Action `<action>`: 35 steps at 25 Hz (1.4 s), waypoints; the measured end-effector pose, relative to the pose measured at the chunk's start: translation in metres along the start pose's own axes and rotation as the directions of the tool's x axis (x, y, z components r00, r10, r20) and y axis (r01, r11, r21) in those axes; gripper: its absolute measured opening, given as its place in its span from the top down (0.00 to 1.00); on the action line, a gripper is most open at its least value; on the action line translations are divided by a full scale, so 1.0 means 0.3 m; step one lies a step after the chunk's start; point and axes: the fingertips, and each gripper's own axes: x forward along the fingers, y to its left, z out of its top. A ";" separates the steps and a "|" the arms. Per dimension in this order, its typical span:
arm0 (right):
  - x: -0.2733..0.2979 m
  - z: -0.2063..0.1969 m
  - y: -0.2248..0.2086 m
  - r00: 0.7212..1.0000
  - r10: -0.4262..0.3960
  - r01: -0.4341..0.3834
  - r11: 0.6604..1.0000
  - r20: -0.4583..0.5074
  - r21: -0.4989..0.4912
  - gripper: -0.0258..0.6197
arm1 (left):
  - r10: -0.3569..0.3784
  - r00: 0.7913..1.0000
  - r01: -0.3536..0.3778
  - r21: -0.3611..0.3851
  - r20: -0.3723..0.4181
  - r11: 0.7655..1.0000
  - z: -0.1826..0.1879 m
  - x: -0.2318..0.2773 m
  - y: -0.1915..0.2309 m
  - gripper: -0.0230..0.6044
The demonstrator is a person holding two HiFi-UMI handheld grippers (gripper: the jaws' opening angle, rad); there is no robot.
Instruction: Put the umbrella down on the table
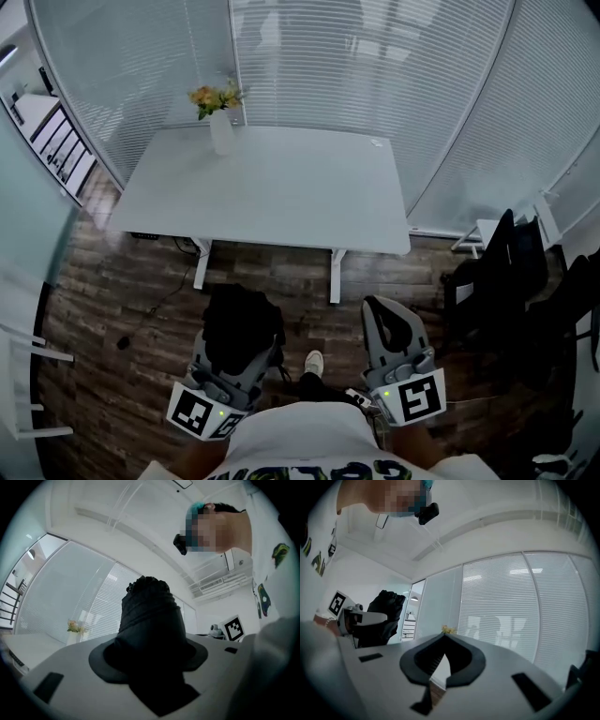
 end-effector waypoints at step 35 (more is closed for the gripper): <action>0.956 -0.136 -0.644 0.999 0.020 -0.021 1.000 -0.032 -0.016 0.95 | 0.012 1.000 -0.012 0.020 0.000 1.000 -0.140 0.970 0.648 0.55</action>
